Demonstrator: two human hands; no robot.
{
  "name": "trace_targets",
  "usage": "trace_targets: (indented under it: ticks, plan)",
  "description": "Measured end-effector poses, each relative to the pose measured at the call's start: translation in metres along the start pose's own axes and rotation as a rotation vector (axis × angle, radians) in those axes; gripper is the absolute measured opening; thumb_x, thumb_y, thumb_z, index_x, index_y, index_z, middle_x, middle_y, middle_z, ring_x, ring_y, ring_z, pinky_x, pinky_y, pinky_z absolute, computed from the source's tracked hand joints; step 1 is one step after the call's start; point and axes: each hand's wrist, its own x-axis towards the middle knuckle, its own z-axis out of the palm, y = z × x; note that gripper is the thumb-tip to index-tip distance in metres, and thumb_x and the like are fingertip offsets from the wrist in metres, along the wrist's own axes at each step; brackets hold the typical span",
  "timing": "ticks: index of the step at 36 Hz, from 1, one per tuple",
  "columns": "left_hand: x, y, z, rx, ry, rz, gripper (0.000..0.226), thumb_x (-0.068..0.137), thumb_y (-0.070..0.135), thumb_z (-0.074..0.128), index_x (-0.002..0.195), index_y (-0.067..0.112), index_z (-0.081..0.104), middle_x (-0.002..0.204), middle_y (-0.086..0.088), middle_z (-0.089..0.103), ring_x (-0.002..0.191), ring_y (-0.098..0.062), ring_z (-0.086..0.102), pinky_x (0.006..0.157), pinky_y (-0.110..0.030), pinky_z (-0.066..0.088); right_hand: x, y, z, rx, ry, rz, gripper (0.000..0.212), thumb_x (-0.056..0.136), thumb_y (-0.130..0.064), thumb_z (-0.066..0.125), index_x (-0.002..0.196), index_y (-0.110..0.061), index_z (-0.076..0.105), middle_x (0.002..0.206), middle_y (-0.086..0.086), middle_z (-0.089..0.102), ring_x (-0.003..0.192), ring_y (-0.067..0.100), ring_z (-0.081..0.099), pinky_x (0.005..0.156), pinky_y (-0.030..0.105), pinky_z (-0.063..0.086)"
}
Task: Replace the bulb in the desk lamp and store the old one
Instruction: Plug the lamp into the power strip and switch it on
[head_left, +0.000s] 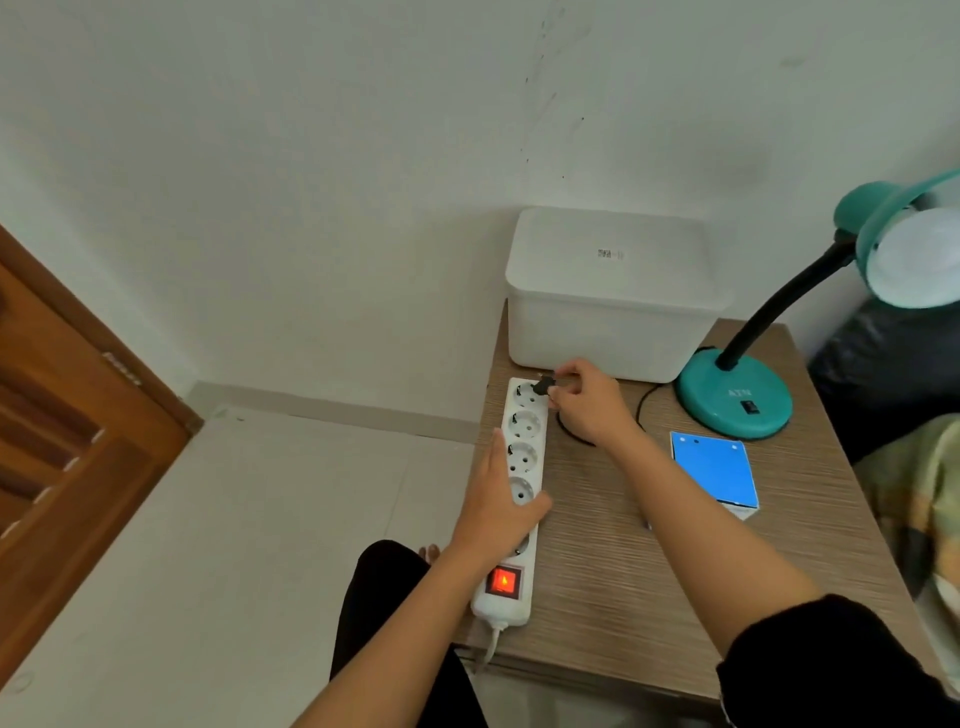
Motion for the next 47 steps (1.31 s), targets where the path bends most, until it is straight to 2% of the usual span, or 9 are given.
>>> trace_targets:
  ticks: [7,11,15,19,24,31,35,45,47]
  plan:
    - [-0.001,0.000,-0.001,0.009,0.008,-0.003,0.095,0.081,0.033,0.063,0.149,0.024,-0.003,0.154,0.005,0.014,0.137,-0.014,0.027,0.104,-0.027,0.033,0.007,-0.004,0.005,-0.097,-0.008,-0.040,0.021,0.089,-0.017,0.058,0.095,-0.001,0.070,0.090,0.017,0.071,0.075,0.016,0.056,0.057,0.017,0.039]
    - [-0.001,0.001,0.000,0.004,0.015,-0.007,0.096,0.080,0.032,0.065,0.149,0.024,-0.002,0.151,0.005,0.020,0.133,-0.013,0.032,0.102,-0.029,0.037,0.006,-0.002,0.007,-0.129,0.001,-0.053,0.018,0.084,-0.014,0.066,0.098,-0.004,0.071,0.090,0.006,0.065,0.085,0.011,0.054,0.067,0.017,0.039]
    - [0.000,0.001,0.000,0.004,0.015,-0.009,0.096,0.079,0.032,0.065,0.149,0.024,-0.001,0.150,0.005,0.021,0.133,-0.013,0.032,0.101,-0.028,0.036,0.009,-0.004,0.009,-0.168,0.013,-0.063,0.018,0.086,-0.011,0.062,0.098,-0.002,0.070,0.101,0.012,0.069,0.094,0.019,0.061,0.076,0.023,0.041]
    - [0.000,0.000,0.000,-0.007,0.013,-0.007,0.095,0.078,0.033,0.065,0.148,0.026,0.001,0.149,0.007,0.023,0.133,-0.014,0.033,0.101,-0.029,0.038,0.014,-0.007,0.015,-0.173,0.030,-0.065,0.018,0.087,-0.009,0.060,0.097,0.001,0.070,0.100,0.018,0.070,0.096,0.026,0.064,0.072,0.024,0.045]
    - [0.001,-0.001,0.000,-0.007,0.007,-0.032,0.094,0.072,0.041,0.063,0.146,0.033,0.007,0.144,0.004,0.030,0.129,-0.017,0.039,0.100,-0.041,0.044,0.016,-0.008,0.024,-0.106,0.072,-0.050,0.017,0.083,-0.009,0.065,0.096,0.002,0.070,0.097,0.019,0.070,0.079,0.014,0.055,0.055,0.007,0.037]
    - [0.002,-0.004,0.002,-0.046,0.005,-0.025,0.097,0.078,0.030,0.067,0.149,0.027,-0.001,0.146,0.007,0.025,0.130,-0.009,0.033,0.101,-0.028,0.037,0.021,-0.004,0.033,-0.094,0.045,-0.023,0.017,0.081,-0.010,0.068,0.092,0.002,0.070,0.085,0.017,0.067,0.075,0.015,0.053,0.053,0.012,0.037]
    - [0.004,-0.004,0.003,-0.056,0.014,-0.026,0.097,0.078,0.026,0.067,0.148,0.027,0.000,0.127,0.017,0.026,0.115,0.000,0.033,0.092,-0.021,0.036,0.024,-0.005,0.034,-0.104,0.026,-0.016,0.017,0.080,-0.010,0.070,0.092,0.002,0.070,0.079,0.009,0.060,0.065,0.012,0.050,0.049,0.012,0.034]
    - [0.002,-0.004,0.002,0.002,-0.004,-0.006,0.097,0.079,0.035,0.064,0.148,0.026,-0.004,0.151,0.003,0.021,0.134,-0.013,0.030,0.107,-0.033,0.036,0.017,-0.008,0.030,-0.162,-0.020,-0.023,0.019,0.084,-0.010,0.066,0.100,-0.001,0.069,0.101,0.017,0.069,0.081,0.014,0.055,0.055,0.015,0.040]
    - [0.000,-0.004,0.001,-0.003,-0.004,0.001,0.096,0.081,0.035,0.065,0.149,0.025,-0.003,0.153,0.004,0.018,0.137,-0.013,0.027,0.109,-0.029,0.031,0.013,-0.008,0.023,-0.124,-0.030,-0.019,0.022,0.085,-0.011,0.064,0.105,-0.002,0.069,0.107,0.016,0.069,0.090,0.017,0.059,0.069,0.018,0.045]
